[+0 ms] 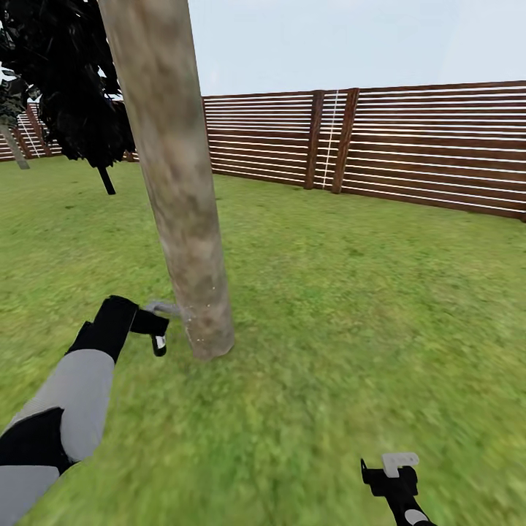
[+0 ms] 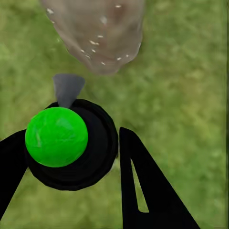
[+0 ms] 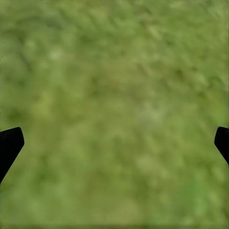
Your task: In the garden, pick up the pesticide atomizer on the floor and spray pesticide onto both trees until each tree trunk is fully covered.
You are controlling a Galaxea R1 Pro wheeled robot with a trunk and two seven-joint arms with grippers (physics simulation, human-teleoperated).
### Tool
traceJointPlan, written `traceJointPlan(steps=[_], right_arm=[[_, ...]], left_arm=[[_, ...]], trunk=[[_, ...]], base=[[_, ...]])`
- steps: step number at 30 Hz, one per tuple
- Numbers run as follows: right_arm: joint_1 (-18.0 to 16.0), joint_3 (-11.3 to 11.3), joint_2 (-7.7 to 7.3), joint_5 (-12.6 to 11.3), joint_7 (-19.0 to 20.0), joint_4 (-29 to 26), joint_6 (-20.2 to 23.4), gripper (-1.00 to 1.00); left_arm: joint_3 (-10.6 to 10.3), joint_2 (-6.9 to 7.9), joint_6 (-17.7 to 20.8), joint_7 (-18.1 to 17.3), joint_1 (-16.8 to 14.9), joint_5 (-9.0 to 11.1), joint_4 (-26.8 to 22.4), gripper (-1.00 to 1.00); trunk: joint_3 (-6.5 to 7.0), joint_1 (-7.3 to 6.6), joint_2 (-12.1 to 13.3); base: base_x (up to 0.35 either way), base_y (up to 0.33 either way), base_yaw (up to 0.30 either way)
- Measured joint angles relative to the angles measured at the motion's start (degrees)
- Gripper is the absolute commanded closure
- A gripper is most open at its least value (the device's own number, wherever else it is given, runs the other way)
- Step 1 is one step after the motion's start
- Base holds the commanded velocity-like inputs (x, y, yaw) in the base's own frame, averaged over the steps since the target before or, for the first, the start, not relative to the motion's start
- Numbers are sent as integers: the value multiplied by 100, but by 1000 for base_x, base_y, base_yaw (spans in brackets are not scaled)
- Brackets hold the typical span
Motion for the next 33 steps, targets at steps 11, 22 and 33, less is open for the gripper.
traceJointPlan(steps=[11, 22, 33], right_arm=[[5, 0, 0, -1, 0, -5, 0, -100], [3, -1, 9, -9, 0, -9, 0, -100], [0, 0, 0, 6, 0, -4, 0, -100]], left_arm=[[-953, 101, 784, -184, -270, -4, 6, 100], [-661, 108, 791, -175, -89, 83, 46, 100], [-502, 157, 760, -165, 173, 77, 76, 100]], trunk=[[-1, 0, 0], [0, 0, 0], [-1, 1, 1]], base=[[15, 0, 0], [254, 0, 85], [2, -1, 3]])
